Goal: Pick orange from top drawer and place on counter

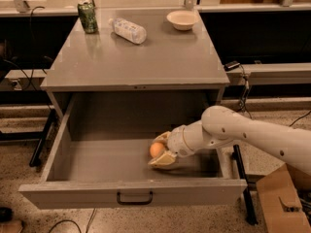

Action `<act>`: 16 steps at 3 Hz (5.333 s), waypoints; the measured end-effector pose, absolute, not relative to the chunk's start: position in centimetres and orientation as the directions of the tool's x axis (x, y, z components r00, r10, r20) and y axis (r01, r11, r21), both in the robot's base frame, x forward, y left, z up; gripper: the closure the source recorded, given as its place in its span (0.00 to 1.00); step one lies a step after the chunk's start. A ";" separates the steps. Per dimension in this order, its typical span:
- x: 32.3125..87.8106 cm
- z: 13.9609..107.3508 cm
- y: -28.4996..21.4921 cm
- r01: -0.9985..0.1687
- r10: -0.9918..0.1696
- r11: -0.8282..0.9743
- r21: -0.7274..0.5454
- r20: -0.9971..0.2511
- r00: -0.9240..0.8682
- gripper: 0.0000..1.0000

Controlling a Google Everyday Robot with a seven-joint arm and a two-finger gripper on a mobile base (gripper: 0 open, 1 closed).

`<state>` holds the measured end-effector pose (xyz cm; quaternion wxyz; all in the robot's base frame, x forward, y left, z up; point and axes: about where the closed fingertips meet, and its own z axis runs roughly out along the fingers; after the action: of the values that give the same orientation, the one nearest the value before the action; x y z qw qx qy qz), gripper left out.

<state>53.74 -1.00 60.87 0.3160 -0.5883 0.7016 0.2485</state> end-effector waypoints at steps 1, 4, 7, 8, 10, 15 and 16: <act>53.8 61.2 -1.3 -0.982 -0.653 0.186 -0.016 -0.749 -0.111 0.66; 56.2 72.5 -6.7 -0.981 -0.512 0.179 -0.071 -0.859 -0.031 1.00; 63.0 84.9 -8.1 -0.945 -0.478 0.136 -0.297 -0.855 0.200 1.00; 65.4 88.9 -7.6 -0.923 -0.482 0.099 -0.371 -0.830 0.282 1.00; 73.3 89.8 -7.9 -0.927 -0.465 0.224 -0.300 -0.869 0.169 1.00; 79.9 82.9 -6.0 -0.904 -0.579 0.416 -0.101 -0.796 -0.178 0.27; 80.0 83.0 -6.0 -0.903 -0.581 0.418 -0.105 -0.795 -0.176 0.04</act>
Offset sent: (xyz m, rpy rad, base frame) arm 0.0098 -0.0523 0.0771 0.1880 -0.0227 -0.0110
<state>80.01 -6.01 83.03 0.4011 -0.5010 0.7402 0.2006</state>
